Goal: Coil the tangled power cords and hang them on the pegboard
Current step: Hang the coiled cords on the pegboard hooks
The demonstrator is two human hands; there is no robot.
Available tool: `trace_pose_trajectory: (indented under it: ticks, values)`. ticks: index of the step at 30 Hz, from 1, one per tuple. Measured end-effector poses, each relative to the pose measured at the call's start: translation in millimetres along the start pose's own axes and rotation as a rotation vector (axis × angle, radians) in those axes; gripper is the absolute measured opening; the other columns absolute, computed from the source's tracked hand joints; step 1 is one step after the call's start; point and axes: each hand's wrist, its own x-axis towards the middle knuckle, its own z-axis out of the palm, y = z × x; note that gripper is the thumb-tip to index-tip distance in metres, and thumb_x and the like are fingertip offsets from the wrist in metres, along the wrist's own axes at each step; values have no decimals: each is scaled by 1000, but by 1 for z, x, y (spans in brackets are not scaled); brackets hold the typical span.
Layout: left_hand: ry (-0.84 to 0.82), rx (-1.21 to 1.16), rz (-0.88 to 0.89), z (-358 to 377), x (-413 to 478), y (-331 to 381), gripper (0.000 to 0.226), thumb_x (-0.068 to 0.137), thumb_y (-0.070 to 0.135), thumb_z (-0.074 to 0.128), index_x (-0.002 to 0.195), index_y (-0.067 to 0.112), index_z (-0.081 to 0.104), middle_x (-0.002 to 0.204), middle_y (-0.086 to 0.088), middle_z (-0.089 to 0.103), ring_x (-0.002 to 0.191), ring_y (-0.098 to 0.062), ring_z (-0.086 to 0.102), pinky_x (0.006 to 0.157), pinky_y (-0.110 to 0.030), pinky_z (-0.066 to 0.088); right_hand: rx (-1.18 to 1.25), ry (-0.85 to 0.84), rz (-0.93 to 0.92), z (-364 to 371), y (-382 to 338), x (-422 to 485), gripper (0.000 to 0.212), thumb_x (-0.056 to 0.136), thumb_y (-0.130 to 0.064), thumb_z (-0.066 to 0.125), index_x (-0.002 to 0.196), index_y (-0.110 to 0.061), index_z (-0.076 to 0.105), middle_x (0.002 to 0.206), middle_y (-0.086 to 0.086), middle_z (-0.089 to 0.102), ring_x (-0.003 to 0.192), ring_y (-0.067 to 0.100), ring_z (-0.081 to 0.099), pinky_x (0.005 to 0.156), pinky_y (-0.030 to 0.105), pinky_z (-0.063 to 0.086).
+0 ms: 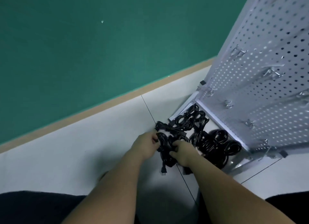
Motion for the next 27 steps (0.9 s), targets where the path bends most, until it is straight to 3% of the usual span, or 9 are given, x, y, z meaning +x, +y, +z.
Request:
trace_pose_trajectory:
  ticks: [6, 11, 14, 18, 20, 22, 23, 25, 27]
  values:
    - [-29, -81, -128, 31, 12, -39, 29, 100, 30, 69, 128, 21, 66, 101, 11, 64, 94, -13, 64, 85, -29, 53, -115, 1, 0, 46, -12, 37, 40, 99, -31, 67, 132, -13, 56, 130, 12, 63, 118, 32, 62, 97, 41, 55]
    - [-71, -103, -243, 44, 14, -66, 40, 100, 35, 69, 137, 22, 64, 117, 2, 69, 104, -17, 66, 96, -31, 53, -290, 30, 59, 70, -14, 49, 49, 99, -17, 65, 142, -13, 43, 133, 11, 64, 136, 34, 47, 99, 45, 51]
    - [-95, -110, -263, 46, 16, -69, 46, 101, 35, 67, 144, 19, 60, 129, -2, 70, 110, -18, 65, 98, -29, 50, -234, 58, 78, 75, -18, 53, 39, 98, -16, 66, 133, -11, 50, 123, 12, 67, 127, 34, 55, 95, 43, 51]
    - [-152, -195, -303, 48, 19, -59, 56, 105, 37, 60, 153, 11, 48, 144, -10, 62, 126, -26, 61, 99, -30, 46, -47, 79, 65, 82, -17, 51, 32, 96, -30, 71, 120, -14, 57, 108, 8, 72, 106, 32, 66, 88, 43, 58]
    - [-148, -283, -312, 46, 19, -52, 50, 108, 44, 55, 146, 12, 52, 135, -8, 64, 112, -22, 63, 91, -29, 43, 85, 108, 44, 80, -19, 46, 31, 94, -29, 73, 119, -17, 60, 107, 4, 73, 100, 28, 70, 85, 44, 60]
    - [-107, -359, -294, 41, 16, -43, 20, 110, 47, 50, 112, 28, 58, 106, 5, 65, 86, -9, 59, 83, -28, 48, 198, 142, -23, 73, -24, 40, 36, 95, -25, 74, 127, -18, 61, 108, -1, 74, 97, 22, 71, 84, 41, 61]
    - [-72, -409, -275, 37, 14, -38, 17, 109, 48, 50, 103, 33, 55, 98, 7, 65, 83, -7, 60, 81, -29, 53, 245, 157, -63, 68, -29, 36, 39, 94, -23, 74, 131, -19, 61, 107, -3, 74, 95, 17, 71, 82, 36, 61]
    - [14, -496, -238, 28, 11, -29, 19, 105, 49, 57, 103, 32, 64, 101, 2, 74, 88, -16, 71, 79, -38, 61, 322, 201, -140, 54, -39, 26, 40, 92, -19, 75, 129, -25, 62, 98, -11, 73, 86, 6, 69, 72, 22, 56]
    - [102, -592, -209, 16, 5, -17, 18, 102, 42, 65, 103, 25, 70, 100, -3, 78, 85, -26, 76, 68, -39, 61, 371, 269, -211, 38, -49, 16, 31, 90, -20, 76, 114, -33, 62, 89, -13, 72, 78, 1, 67, 65, 17, 52]
